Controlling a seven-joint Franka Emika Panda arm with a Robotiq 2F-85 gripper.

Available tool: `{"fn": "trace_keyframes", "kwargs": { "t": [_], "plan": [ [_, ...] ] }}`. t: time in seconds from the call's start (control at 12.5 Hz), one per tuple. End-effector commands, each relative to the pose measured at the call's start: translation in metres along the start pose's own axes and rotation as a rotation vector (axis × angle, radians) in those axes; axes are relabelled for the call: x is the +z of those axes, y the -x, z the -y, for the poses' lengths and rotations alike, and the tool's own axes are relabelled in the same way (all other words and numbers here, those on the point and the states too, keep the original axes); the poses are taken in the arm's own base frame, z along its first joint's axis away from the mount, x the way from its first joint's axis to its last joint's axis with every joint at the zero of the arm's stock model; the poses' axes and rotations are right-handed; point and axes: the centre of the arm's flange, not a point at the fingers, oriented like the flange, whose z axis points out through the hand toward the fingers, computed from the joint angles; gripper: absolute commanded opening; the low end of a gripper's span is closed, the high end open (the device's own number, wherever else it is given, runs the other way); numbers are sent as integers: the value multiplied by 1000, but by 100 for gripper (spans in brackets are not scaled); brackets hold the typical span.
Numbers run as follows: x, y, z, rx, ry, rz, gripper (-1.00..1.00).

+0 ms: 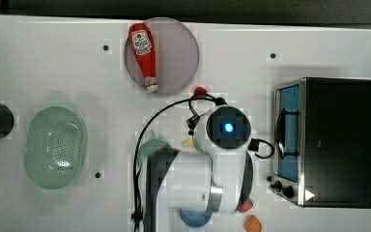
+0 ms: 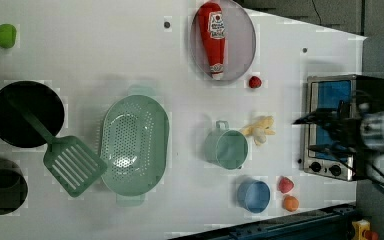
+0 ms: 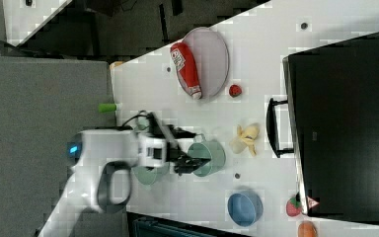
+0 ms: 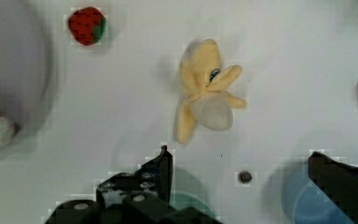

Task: Pick banana from table and place on oven.

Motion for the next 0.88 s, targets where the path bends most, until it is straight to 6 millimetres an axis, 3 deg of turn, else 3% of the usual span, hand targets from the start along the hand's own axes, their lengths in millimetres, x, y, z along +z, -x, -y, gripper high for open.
{"fn": "trace_keyframes", "kwargs": {
  "t": [0.08,0.24,0.48,0.88],
  "plan": [
    [3,-14,10,2,-72,-81,100],
    [40,-25,11,16,-64,-81,100],
    [90,-24,7,16,-33,-64,100],
    [147,-20,0,14,-39,-81,100]
  ]
}}
